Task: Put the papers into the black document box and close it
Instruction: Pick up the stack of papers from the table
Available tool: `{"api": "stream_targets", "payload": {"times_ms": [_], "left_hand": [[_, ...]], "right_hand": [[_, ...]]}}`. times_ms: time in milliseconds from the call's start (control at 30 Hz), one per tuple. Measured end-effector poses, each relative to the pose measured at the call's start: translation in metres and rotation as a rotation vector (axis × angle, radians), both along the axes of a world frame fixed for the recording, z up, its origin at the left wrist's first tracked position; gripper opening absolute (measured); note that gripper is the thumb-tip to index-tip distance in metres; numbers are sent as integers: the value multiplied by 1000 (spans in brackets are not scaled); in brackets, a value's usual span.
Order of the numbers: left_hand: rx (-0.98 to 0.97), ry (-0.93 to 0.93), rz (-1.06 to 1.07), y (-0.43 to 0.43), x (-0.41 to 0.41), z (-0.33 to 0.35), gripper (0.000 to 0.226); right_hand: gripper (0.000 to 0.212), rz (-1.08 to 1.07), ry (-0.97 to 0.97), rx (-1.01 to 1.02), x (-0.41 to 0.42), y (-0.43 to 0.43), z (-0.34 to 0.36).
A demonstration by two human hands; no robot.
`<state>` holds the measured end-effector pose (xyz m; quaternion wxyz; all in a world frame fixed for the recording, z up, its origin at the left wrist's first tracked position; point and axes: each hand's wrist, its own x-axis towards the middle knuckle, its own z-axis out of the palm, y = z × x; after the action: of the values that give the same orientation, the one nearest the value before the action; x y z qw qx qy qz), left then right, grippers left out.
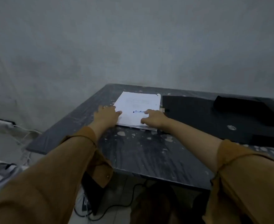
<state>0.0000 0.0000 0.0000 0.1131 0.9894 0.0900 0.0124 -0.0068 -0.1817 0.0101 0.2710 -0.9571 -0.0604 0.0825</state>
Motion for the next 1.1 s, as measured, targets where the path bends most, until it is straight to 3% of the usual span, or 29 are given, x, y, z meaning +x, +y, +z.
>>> {"api": "stream_targets", "payload": {"times_ms": [133,233,367,433,533,667,800,1100], "left_hand": [[-59,90,63,10,18,-2,48],[-106,36,88,9,28,0,41],[-269,46,146,12,40,6,38],[-396,50,202,15,43,5,40],[-713,83,265,16,43,6,26],[-954,72,269,9,38,11,5],[-1041,23,242,-2,42,14,36],[-1329,-14,29,-84,59,40,61]], "right_hand": [[31,-206,100,243,19,5,-6],[41,-331,154,489,33,5,-6],[39,-439,198,753,45,-6,-3],[44,-468,243,852,48,-11,-3],[26,-479,334,927,45,-16,-3],[40,-449,309,925,46,-17,-12],[43,-447,258,972,50,-32,-7],[51,-396,18,1112,54,-135,23]]}}
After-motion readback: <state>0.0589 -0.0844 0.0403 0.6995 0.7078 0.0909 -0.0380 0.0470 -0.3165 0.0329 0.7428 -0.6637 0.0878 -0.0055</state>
